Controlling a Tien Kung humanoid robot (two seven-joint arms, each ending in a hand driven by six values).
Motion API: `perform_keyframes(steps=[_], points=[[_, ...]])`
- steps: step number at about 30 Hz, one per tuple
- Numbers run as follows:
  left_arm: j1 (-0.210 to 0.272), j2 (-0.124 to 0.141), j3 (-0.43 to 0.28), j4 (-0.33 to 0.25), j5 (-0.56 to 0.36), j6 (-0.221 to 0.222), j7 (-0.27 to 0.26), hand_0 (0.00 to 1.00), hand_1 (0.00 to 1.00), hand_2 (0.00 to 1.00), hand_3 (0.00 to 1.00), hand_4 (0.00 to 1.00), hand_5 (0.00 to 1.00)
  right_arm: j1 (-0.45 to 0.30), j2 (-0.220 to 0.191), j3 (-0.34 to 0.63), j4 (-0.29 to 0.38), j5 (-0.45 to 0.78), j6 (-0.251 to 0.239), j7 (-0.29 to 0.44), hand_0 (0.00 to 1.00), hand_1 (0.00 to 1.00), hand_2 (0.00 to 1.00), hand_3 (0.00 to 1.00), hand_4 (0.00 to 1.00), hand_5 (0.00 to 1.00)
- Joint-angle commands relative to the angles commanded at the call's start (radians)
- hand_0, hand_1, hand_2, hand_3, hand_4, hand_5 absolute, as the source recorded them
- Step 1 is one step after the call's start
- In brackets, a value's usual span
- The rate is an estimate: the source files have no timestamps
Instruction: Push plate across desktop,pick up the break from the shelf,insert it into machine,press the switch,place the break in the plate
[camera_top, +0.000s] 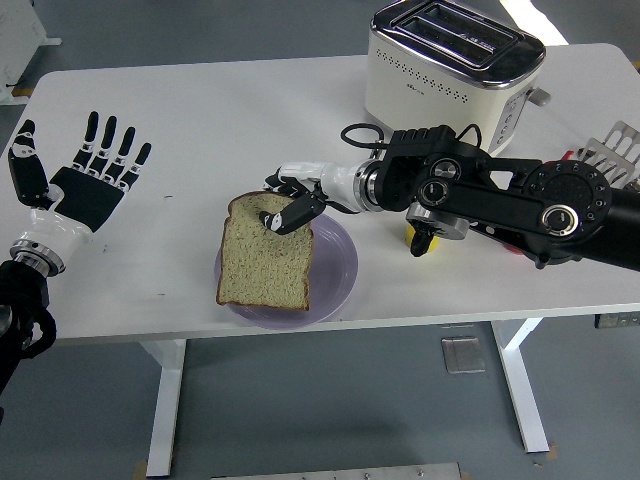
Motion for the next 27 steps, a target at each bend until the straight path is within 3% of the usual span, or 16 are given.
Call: perform_keyframes(steps=[1, 2, 7, 8, 13, 14, 25, 26, 27], points=[[0.000, 0.000, 0.000, 0.000, 0.000, 0.000, 0.000, 0.885, 0.751, 0.687, 0.686, 0.795, 0.998, -0.001, 0.001, -0.002, -0.003, -0.001, 0.000, 0.001, 0.296, 0.433, 0.535, 0.329, 0.202, 0.002], [0.000, 0.000, 0.000, 0.000, 0.000, 0.000, 0.000, 0.861, 0.750, 0.684, 0.689, 0.797, 0.998, -0.002, 0.003, -0.006, -0.009, -0.003, -0.002, 0.005, 0.231, 0.422, 0.439, 0.319, 0.175, 0.002], [0.001, -0.001, 0.001, -0.001, 0.001, 0.000, 0.000, 0.861, 0.750, 0.684, 0.689, 0.797, 0.998, -0.006, 0.009, -0.016, -0.028, -0.006, -0.007, 0.014, 0.231, 0.422, 0.439, 0.319, 0.175, 0.002], [0.000, -0.001, 0.001, -0.001, 0.000, 0.000, 0.000, 0.827, 0.755, 0.703, 0.712, 0.794, 0.998, -0.007, 0.009, -0.017, -0.031, -0.007, -0.008, 0.016, 0.279, 0.445, 0.448, 0.409, 0.159, 0.002], [0.000, -0.001, 0.005, 0.001, 0.000, 0.000, 0.000, 0.827, 0.755, 0.703, 0.712, 0.794, 0.998, -0.012, 0.013, -0.025, -0.046, -0.006, -0.014, 0.030, 0.279, 0.445, 0.448, 0.409, 0.159, 0.002], [-0.001, -0.001, 0.005, 0.001, -0.001, 0.001, -0.001, 0.826, 0.755, 0.703, 0.712, 0.794, 0.998, -0.013, 0.013, -0.026, -0.048, -0.006, -0.014, 0.033, 0.216, 0.467, 0.489, 0.456, 0.352, 0.002], [-0.003, -0.001, 0.007, 0.005, 0.000, 0.003, -0.003, 0.823, 0.756, 0.703, 0.711, 0.794, 0.998, -0.017, 0.018, -0.030, -0.071, -0.013, 0.011, 0.068, 0.235, 0.481, 0.527, 0.506, 0.401, 0.002], [-0.004, 0.000, 0.007, 0.005, 0.000, 0.004, -0.004, 0.816, 0.755, 0.703, 0.708, 0.794, 0.998, -0.017, 0.018, -0.030, -0.072, -0.015, 0.015, 0.070, 0.385, 0.576, 0.590, 0.560, 0.538, 0.047], [-0.004, 0.000, 0.007, 0.005, 0.000, 0.004, -0.004, 0.816, 0.755, 0.703, 0.708, 0.794, 0.998, -0.016, 0.019, -0.030, -0.074, -0.017, 0.020, 0.072, 0.385, 0.576, 0.590, 0.560, 0.538, 0.047]])
